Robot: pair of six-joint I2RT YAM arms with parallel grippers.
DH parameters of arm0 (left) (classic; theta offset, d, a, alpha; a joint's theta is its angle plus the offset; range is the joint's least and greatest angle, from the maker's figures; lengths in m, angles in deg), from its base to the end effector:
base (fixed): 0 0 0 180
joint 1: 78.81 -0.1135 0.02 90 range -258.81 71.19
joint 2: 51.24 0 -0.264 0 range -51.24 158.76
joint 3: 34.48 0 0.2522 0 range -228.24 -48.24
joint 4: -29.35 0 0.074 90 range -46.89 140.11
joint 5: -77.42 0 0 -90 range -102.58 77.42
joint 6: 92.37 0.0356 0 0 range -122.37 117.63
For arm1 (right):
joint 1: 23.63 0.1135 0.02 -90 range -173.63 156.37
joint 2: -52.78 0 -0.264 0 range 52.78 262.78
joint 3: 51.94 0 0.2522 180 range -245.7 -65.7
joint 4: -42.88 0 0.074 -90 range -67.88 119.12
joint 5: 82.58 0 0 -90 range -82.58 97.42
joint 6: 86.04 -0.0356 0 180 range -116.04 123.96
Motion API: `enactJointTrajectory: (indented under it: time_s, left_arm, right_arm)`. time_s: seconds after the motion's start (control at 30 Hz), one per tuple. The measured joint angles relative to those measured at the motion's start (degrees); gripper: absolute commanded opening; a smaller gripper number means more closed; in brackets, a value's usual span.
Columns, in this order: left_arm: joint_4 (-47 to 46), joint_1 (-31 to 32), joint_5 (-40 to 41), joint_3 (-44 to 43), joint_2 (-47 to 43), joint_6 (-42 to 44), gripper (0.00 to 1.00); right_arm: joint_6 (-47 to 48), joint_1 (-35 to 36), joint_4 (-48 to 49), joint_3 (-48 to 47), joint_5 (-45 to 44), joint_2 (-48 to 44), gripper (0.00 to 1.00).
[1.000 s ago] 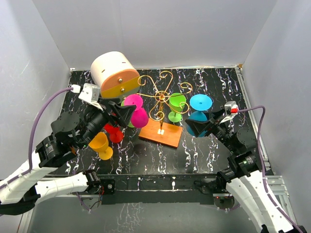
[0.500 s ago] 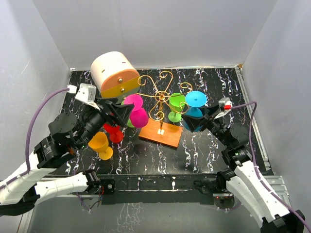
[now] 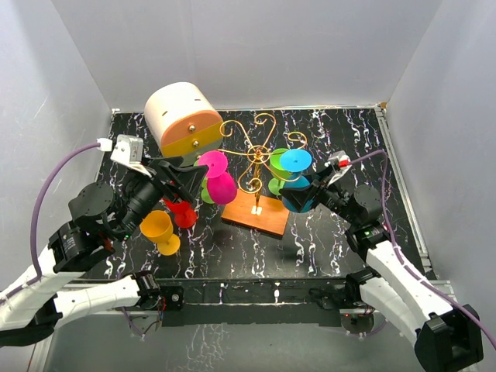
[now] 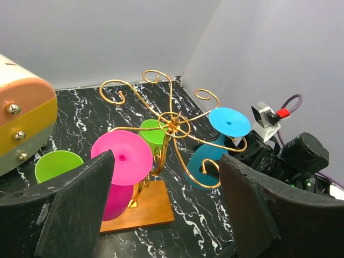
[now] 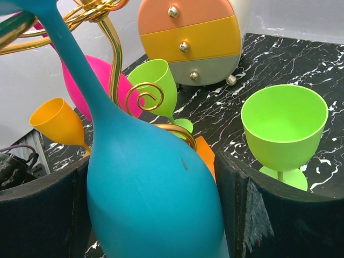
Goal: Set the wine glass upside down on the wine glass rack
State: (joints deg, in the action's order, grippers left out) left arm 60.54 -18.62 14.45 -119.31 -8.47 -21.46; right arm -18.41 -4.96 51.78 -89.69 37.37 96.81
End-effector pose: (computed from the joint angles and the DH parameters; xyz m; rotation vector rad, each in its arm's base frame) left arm 0.0723 -0.0937 0.4817 0.1097 1.4483 -0.8187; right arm 0.1702 0.0763 0.2742 -0.3843 1.5655 0.9585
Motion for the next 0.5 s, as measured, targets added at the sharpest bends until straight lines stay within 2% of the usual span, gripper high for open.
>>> enactJointTrajectory:
  time_s: [0.5]
  left_arm:
    - [0.9,0.0,0.3,0.0,-0.9,-1.1,0.77]
  right_arm:
    - [-3.1,0.4,6.4,-1.4,6.3,6.3,0.46]
